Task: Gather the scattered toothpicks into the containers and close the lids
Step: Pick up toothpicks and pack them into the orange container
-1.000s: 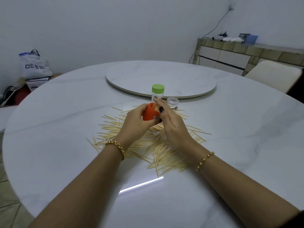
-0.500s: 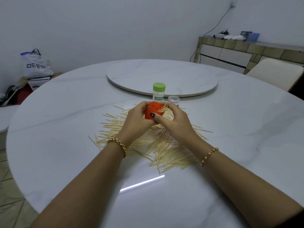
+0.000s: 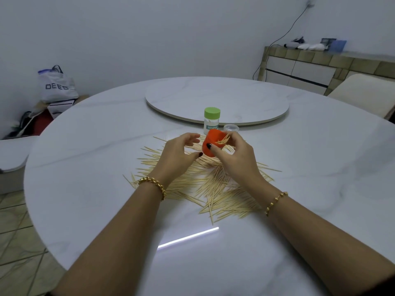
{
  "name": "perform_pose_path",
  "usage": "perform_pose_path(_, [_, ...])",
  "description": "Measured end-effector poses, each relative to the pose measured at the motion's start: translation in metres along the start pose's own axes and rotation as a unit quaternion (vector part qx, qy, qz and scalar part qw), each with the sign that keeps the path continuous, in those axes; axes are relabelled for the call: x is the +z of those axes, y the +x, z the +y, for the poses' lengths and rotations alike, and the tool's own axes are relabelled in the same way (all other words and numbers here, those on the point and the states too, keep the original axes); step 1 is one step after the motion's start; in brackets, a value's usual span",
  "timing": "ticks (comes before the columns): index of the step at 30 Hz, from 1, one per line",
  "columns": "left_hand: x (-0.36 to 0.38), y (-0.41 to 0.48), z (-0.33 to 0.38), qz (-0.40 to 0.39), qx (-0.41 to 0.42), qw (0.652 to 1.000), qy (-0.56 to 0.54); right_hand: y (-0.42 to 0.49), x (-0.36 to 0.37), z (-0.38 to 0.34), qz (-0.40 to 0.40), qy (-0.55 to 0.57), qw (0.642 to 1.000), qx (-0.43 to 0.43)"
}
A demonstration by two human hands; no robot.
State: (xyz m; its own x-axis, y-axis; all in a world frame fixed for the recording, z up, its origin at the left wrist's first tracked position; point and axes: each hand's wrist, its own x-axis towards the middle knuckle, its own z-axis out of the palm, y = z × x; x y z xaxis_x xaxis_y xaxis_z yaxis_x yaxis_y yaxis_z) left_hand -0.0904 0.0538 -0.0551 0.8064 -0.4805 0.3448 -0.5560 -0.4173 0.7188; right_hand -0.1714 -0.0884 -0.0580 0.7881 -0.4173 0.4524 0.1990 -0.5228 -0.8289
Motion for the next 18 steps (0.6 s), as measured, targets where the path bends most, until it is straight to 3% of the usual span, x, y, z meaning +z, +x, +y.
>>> perform_pose_path(10, [-0.035, -0.015, -0.015, 0.102, -0.051, 0.993, 0.011, -0.008, 0.01, -0.002, -0.049, -0.001, 0.999, -0.007])
perform_pose_path(18, [-0.058, -0.055, -0.043, 0.061, -0.13, 0.982, 0.122, -0.019, 0.02, -0.005, -0.095, -0.002, 0.995, -0.014])
